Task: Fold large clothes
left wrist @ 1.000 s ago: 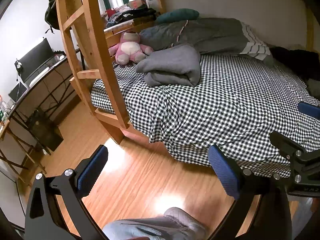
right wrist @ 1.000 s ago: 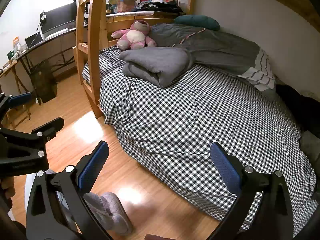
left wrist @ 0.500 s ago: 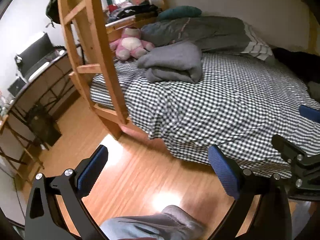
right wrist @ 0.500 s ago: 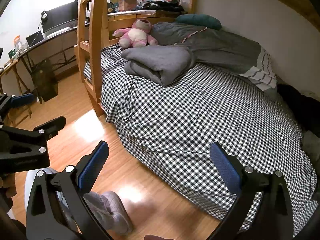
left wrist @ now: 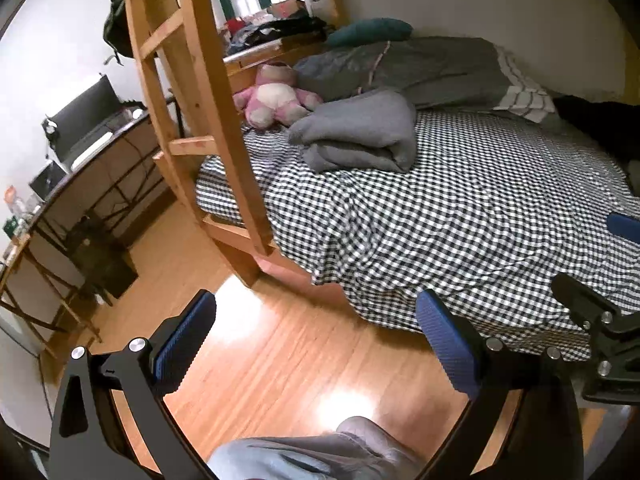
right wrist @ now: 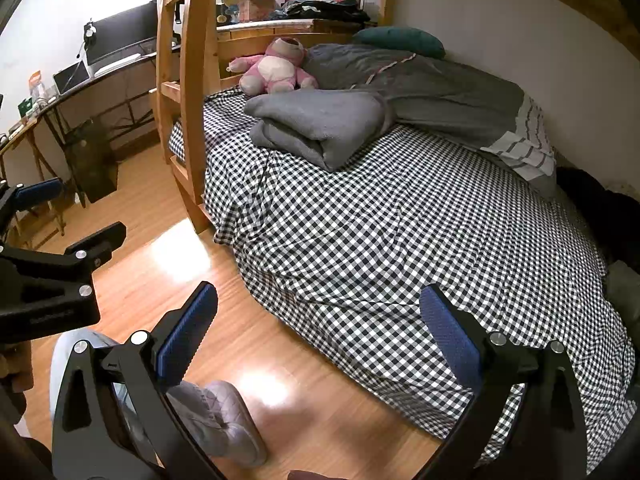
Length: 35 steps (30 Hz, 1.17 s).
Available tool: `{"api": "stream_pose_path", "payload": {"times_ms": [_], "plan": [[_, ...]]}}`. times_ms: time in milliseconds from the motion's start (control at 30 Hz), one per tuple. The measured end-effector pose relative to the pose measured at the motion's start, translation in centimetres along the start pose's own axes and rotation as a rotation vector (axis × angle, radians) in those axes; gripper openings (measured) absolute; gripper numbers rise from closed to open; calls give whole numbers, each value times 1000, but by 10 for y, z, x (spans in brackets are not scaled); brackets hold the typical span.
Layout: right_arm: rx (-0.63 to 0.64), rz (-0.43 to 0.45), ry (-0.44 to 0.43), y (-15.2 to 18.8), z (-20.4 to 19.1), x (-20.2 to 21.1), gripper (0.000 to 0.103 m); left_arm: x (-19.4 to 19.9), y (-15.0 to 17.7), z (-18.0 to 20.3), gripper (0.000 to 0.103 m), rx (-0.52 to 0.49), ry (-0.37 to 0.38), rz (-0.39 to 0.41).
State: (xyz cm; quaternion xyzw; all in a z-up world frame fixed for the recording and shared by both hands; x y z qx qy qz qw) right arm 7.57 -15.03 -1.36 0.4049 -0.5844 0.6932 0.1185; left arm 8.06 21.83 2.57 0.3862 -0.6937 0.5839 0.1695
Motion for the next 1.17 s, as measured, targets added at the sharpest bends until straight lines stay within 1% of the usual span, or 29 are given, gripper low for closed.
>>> {"api": "stream_pose_path", "payload": {"times_ms": [67,100,733,933,1167], "plan": [[1,1,-1,1,-1,0,100,-2,0,0,99,9,29,-7],[1,1,-1,1,0,1,100,-2,1,1,99,7,30,-8],[-4,-3,-9,2,-2,-1,100,-1,1,0,99,-5,5,-1],[-2,-2,-13,3,-4,0,100,-2,0,-1,99,-1,19,-4],[-5,-5,-20,5,-5,0,100,-1,0,-1,99,-3,13,0]]}}
Point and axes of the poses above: each gripper's, at about its wrist camera, not at the fingertips, and x roughly against the way its jaws point, z to its right, y to its underside, the point moved 4 cm from there along -x, roughly the way its jaws point, and after that the axes turned 4 degrees about -x, right-handed, at the moved point
